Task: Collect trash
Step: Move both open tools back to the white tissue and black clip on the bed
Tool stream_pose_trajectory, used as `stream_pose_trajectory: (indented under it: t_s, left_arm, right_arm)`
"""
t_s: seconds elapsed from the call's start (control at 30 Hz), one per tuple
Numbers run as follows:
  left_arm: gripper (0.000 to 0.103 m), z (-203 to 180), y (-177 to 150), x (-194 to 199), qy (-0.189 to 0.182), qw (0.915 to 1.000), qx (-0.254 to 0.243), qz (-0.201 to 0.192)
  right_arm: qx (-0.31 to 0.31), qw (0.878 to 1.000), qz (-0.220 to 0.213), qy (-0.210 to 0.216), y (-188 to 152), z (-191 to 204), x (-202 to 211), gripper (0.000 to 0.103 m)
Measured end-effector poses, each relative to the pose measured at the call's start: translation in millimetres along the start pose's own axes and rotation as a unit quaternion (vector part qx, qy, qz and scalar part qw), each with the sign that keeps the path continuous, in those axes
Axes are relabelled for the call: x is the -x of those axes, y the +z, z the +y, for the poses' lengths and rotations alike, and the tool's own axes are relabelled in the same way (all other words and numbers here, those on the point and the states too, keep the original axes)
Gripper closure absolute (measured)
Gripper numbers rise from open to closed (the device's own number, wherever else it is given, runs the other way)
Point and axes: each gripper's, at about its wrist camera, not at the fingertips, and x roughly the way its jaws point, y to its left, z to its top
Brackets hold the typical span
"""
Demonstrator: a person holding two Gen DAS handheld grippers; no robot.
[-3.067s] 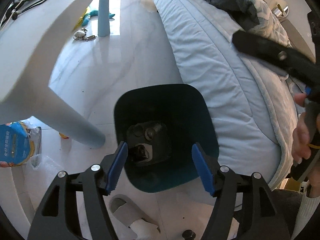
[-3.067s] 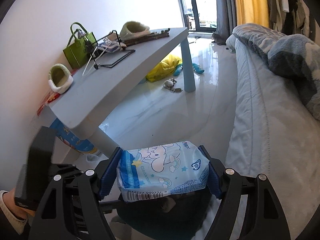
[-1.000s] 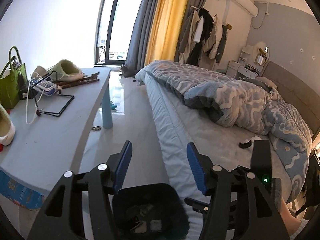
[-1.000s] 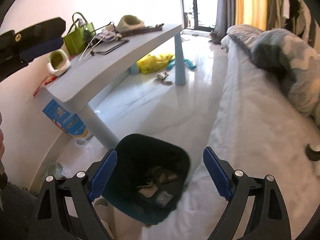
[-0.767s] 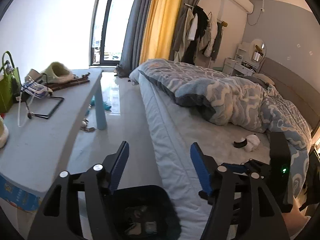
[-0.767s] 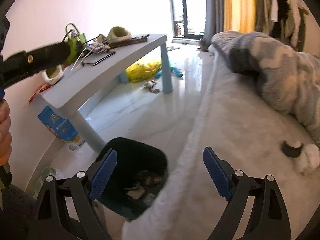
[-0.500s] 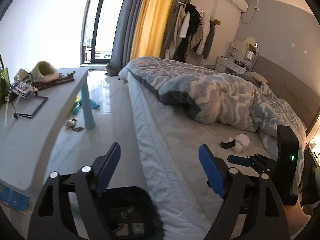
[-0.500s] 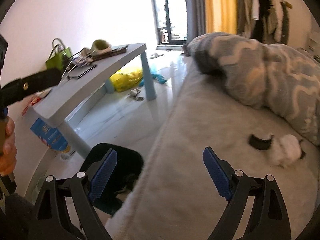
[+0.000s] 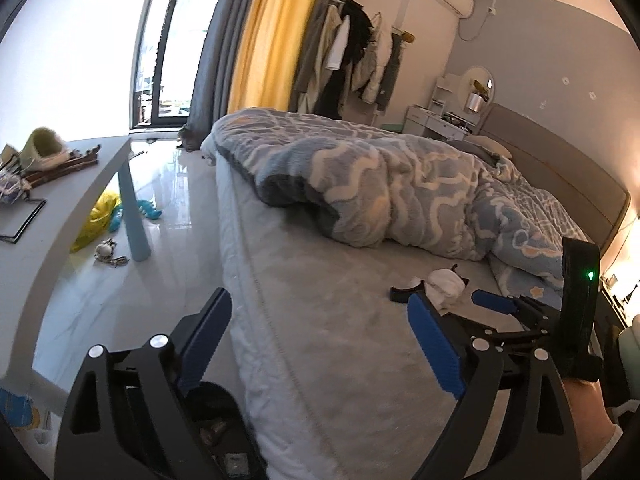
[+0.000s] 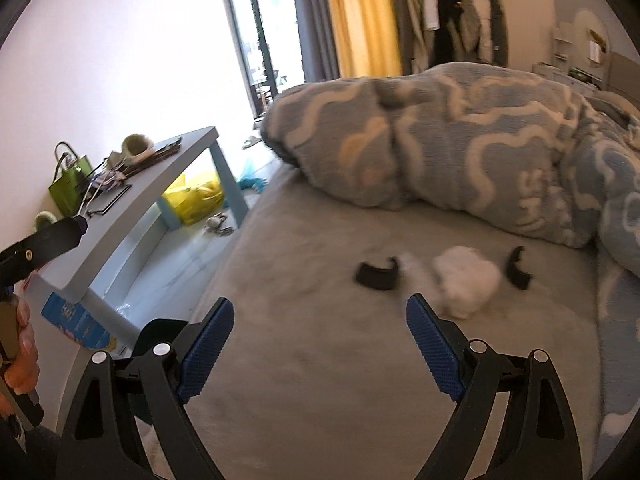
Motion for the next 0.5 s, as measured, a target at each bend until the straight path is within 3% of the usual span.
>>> stream_pose_trajectory:
  t_s: [0.5]
  left_arm:
    - [0.014, -64, 0, -70, -0.036, 0.9989, -0.015, 0.027]
  right_arm:
    - [-0.02, 0.998, 0.002, -0.051, 5, -88, 6, 0.014]
